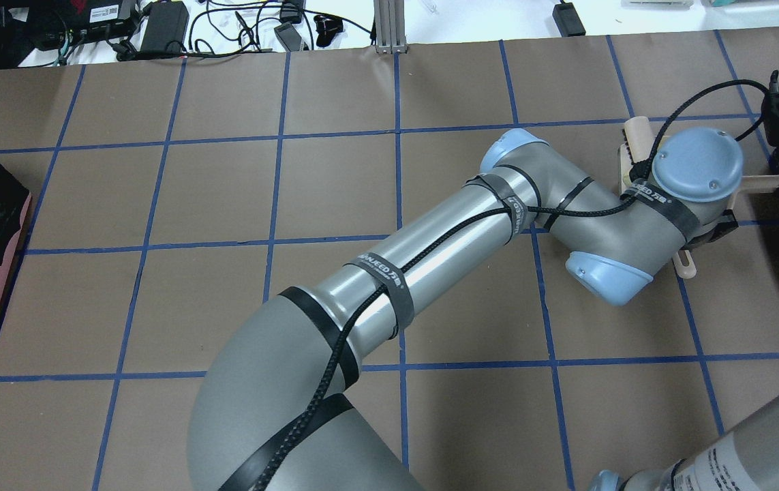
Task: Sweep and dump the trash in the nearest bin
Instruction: 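Sweep the sponge and trash into the dustpan with the left gripper's brush, then lift the dustpan over the black bag with the right gripper while the left draws back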
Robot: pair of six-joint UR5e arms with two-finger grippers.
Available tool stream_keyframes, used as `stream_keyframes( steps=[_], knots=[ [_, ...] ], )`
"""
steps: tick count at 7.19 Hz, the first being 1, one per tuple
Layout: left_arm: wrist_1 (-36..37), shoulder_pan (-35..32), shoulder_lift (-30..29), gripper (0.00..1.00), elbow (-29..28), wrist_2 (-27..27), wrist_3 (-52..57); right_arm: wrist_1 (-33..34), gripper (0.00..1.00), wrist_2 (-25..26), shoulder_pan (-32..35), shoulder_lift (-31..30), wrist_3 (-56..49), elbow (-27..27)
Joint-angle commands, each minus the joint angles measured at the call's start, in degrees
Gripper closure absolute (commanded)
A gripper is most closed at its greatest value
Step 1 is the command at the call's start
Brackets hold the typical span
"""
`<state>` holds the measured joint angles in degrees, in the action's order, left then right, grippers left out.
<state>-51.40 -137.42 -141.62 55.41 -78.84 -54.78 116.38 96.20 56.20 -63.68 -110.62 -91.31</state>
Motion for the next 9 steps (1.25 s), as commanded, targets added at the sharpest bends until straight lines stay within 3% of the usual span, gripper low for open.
stream_keyframes(
  steps=[1, 4, 6, 7, 9],
  knots=[
    [-1.33, 2.50, 3.36, 1.00, 4.34, -0.26, 4.48, -2.74, 0.78, -3.99, -0.47, -0.13, -0.12, 0.69],
    [-9.38, 7.23, 6.17, 1.00, 5.24, -0.70, 11.95, -5.01, 0.85, -9.08, -2.13, -1.01, -1.87, 0.61],
    [-16.95, 12.24, 9.16, 1.00, 6.46, -2.01, 17.94, -6.25, 0.85, -13.48, -4.07, -1.10, -2.58, 0.69],
    [-17.59, 14.70, 10.91, 1.00, 9.08, -2.28, 19.87, -6.43, 0.85, -17.85, -5.03, -1.10, -3.36, 0.61],
    [-23.02, 21.02, 16.26, 1.00, 15.58, -2.37, 24.10, -8.53, 0.87, -21.48, -5.31, -2.49, -3.11, 2.70]
  ],
)
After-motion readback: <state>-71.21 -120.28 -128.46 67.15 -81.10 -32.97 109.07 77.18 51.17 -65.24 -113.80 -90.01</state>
